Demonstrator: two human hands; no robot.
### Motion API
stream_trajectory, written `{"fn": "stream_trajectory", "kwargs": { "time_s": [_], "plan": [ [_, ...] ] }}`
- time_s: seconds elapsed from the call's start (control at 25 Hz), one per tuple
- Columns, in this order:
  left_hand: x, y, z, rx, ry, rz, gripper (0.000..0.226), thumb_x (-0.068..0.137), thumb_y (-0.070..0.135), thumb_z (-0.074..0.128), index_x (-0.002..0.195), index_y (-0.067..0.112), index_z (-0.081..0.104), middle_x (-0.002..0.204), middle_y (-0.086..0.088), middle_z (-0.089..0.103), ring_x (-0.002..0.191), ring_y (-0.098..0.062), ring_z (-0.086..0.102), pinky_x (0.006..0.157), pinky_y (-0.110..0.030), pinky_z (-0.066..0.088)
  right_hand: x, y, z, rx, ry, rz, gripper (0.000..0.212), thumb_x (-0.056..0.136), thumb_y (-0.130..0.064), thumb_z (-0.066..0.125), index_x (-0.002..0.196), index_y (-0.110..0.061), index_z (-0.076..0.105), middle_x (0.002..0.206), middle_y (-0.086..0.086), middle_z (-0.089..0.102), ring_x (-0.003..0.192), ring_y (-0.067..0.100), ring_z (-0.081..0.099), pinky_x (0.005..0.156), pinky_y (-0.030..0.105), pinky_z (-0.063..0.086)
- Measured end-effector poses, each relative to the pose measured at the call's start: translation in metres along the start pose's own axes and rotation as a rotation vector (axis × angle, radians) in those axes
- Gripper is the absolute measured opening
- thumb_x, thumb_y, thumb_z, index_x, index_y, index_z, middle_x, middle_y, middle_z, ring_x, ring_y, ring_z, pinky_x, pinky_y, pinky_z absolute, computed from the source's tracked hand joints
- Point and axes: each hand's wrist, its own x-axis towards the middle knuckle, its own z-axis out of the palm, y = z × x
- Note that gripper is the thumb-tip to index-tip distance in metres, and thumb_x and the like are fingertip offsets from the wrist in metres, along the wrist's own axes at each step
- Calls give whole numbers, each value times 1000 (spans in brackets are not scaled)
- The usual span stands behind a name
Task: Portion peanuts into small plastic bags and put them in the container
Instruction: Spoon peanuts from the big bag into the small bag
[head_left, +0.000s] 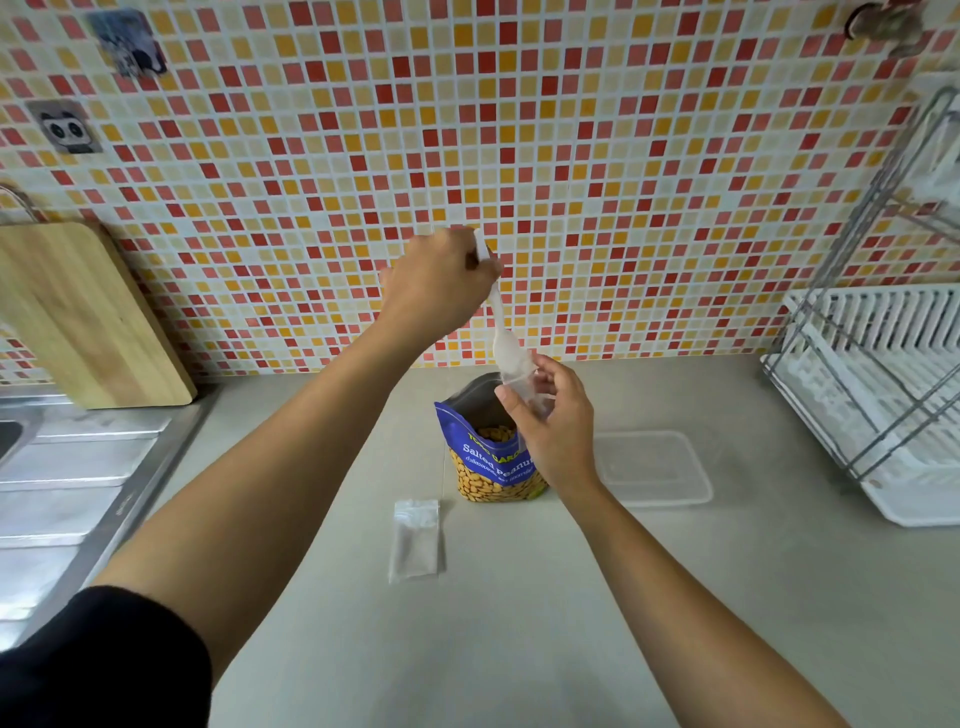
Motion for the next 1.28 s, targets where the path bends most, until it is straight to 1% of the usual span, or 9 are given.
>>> {"fn": "stream_trajectory", "kwargs": {
  "time_s": [0.16, 0.24, 0.32, 0.52, 0.68, 0.76, 0.92, 1.16, 1.28],
  "plan": [
    [3, -21, -11, -361, 82, -216, 22, 94, 24, 53, 103, 7, 63, 88, -5, 65, 71, -15, 60, 59, -21, 47, -2, 3, -3, 111, 30, 47, 48, 80, -33, 70, 123, -20, 52, 114, -7, 57, 100, 6, 57, 75, 11, 51],
    [-6, -41, 2, -445, 18, -323, 19, 93, 21, 55, 101, 6, 63, 91, -6, 66, 72, -12, 60, 60, -19, 47, -5, 7, -7, 159, 46, 94, 48, 80, -32, 71, 122, -21, 52, 111, -7, 57, 99, 1, 56, 76, 9, 49],
    [-21, -55, 31, -389, -111, -344, 13, 91, 19, 57, 94, 8, 63, 88, -9, 68, 65, -11, 59, 61, -22, 50, -8, 13, -10, 186, 51, 140, 47, 79, -32, 71, 121, -23, 51, 109, -9, 57, 100, 1, 56, 79, 12, 49],
    [-38, -65, 91, 88, -231, -39, 22, 93, 20, 50, 98, 4, 64, 89, -14, 69, 75, -25, 58, 63, -28, 42, -13, 28, -13, 179, 0, 190, 49, 79, -31, 71, 123, -22, 51, 110, -4, 60, 105, 9, 57, 83, 18, 50],
    [-38, -59, 113, 261, -395, -24, 24, 94, 16, 42, 98, 1, 61, 89, -17, 63, 75, -24, 53, 64, -29, 41, -10, 34, -14, 174, -24, 206, 47, 78, -31, 72, 120, -25, 52, 112, 1, 62, 106, 11, 58, 82, 16, 51],
    [-33, -57, 117, 258, -430, -79, 21, 92, 14, 42, 89, 2, 58, 83, -13, 57, 74, -23, 52, 63, -29, 41, -9, 37, -14, 170, -31, 216, 47, 78, -33, 73, 119, -26, 52, 112, 1, 63, 106, 10, 58, 81, 15, 51],
    [-21, -68, 115, 56, -378, -277, 20, 88, 17, 53, 96, 2, 63, 88, -14, 64, 78, -25, 58, 60, -27, 46, -9, 38, -14, 166, -39, 229, 52, 79, -33, 72, 124, -20, 51, 113, 1, 62, 107, 11, 57, 83, 19, 51],
    [-27, -62, 120, 168, -506, -181, 21, 90, 26, 52, 86, 6, 59, 79, -8, 57, 73, -22, 56, 61, -29, 45, -10, 39, -13, 146, -64, 229, 53, 79, -34, 71, 126, -19, 51, 110, 1, 64, 107, 13, 58, 87, 24, 51],
    [-25, -69, 120, -33, -469, -279, 20, 87, 25, 57, 79, 7, 60, 74, -8, 62, 71, -21, 60, 67, -32, 51, -10, 38, -16, 140, -59, 232, 55, 79, -35, 71, 127, -18, 51, 110, 1, 64, 107, 13, 58, 89, 26, 51]
  ]
}}
